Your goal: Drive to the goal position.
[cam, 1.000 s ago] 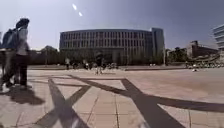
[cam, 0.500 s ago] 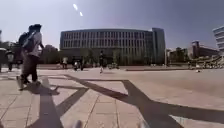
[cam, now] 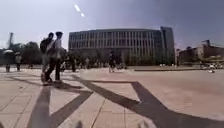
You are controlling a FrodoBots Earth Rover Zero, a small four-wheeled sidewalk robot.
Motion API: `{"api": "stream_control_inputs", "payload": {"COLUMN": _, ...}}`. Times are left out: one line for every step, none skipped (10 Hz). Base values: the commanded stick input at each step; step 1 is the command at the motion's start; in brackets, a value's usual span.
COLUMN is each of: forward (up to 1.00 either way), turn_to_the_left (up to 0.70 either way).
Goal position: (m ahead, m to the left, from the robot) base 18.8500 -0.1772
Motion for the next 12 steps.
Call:
{"api": "stream_control_inputs", "payload": {"forward": 0.70, "turn_to_the_left": 0.00}}
{"api": "stream_control_inputs", "payload": {"forward": 0.70, "turn_to_the_left": 0.00}}
{"api": "stream_control_inputs", "payload": {"forward": 0.70, "turn_to_the_left": 0.00}}
{"api": "stream_control_inputs", "payload": {"forward": 0.70, "turn_to_the_left": 0.00}}
{"api": "stream_control_inputs", "payload": {"forward": 0.70, "turn_to_the_left": 0.00}}
{"api": "stream_control_inputs", "payload": {"forward": 0.70, "turn_to_the_left": 0.00}}
{"api": "stream_control_inputs", "payload": {"forward": 0.70, "turn_to_the_left": 0.00}}
{"api": "stream_control_inputs", "payload": {"forward": 0.70, "turn_to_the_left": 0.00}}
{"api": "stream_control_inputs", "payload": {"forward": 0.70, "turn_to_the_left": 0.00}}
{"api": "stream_control_inputs", "payload": {"forward": 0.70, "turn_to_the_left": 0.00}}
{"api": "stream_control_inputs", "payload": {"forward": 0.70, "turn_to_the_left": -0.03}}
{"api": "stream_control_inputs", "payload": {"forward": 0.70, "turn_to_the_left": -0.19}}
